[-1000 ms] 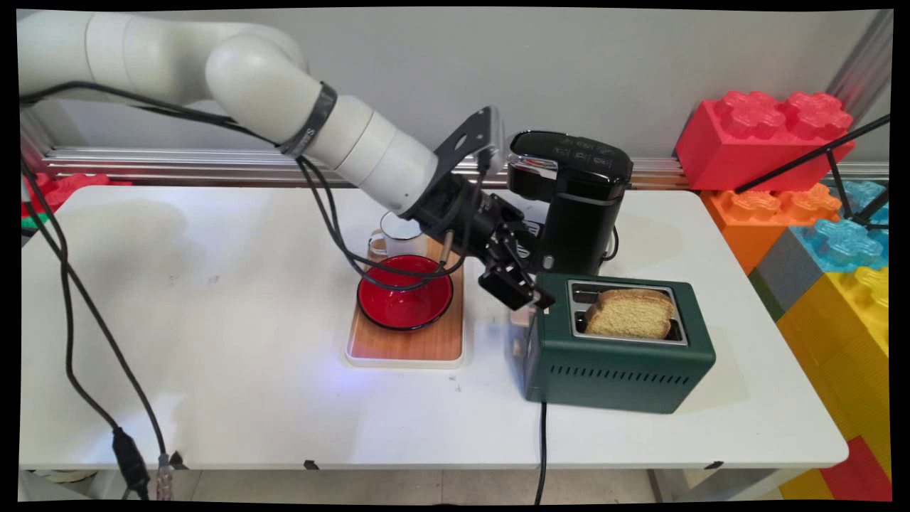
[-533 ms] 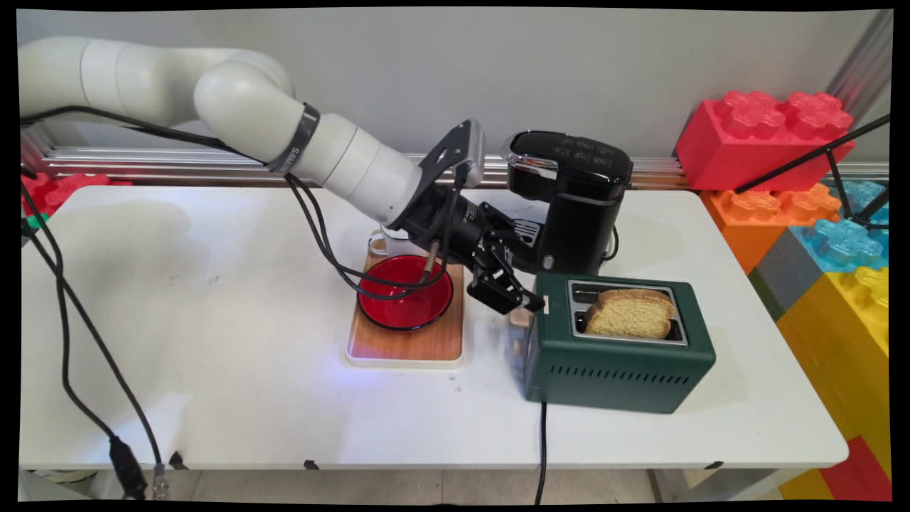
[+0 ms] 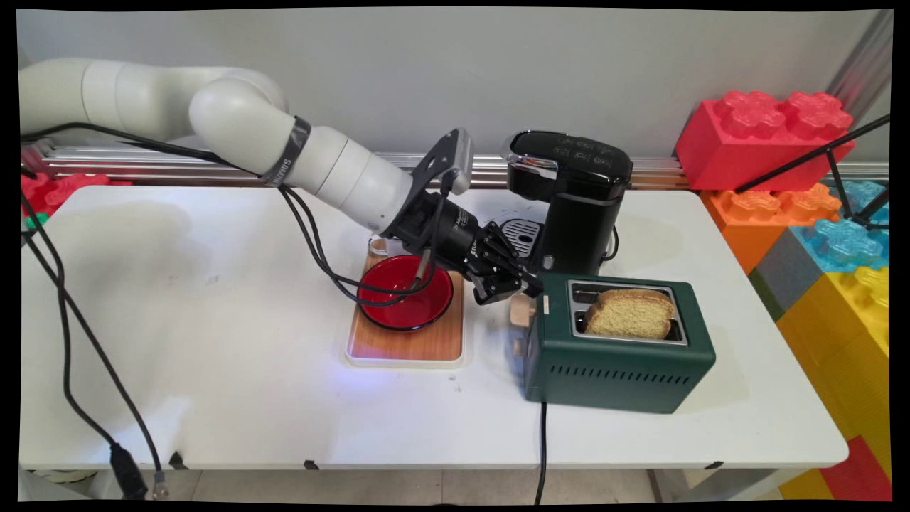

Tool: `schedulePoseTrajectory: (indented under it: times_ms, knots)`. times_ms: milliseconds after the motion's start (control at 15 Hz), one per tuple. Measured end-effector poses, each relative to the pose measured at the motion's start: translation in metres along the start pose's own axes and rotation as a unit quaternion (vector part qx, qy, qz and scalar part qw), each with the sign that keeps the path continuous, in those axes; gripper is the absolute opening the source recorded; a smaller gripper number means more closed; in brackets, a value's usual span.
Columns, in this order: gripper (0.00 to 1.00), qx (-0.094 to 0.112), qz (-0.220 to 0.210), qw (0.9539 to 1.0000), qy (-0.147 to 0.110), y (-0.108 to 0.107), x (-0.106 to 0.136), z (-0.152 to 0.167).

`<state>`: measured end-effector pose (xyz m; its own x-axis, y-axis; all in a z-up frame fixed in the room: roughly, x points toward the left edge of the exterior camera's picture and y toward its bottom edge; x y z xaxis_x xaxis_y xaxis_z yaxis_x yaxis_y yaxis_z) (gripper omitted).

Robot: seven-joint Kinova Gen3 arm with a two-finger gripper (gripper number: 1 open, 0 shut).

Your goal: Press the toaster switch

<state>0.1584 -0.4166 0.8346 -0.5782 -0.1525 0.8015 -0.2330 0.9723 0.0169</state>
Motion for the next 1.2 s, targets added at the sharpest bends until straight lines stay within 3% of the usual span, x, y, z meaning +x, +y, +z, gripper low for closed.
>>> schedulePoseTrajectory:
  times_ms: [667,1200]
  knots:
    - [0.00,-0.010,-0.024,0.9994,0.023,0.001,-0.018,0.005]
    - [0.00,-0.007,-0.038,0.9990,0.023,0.001,-0.034,0.007]
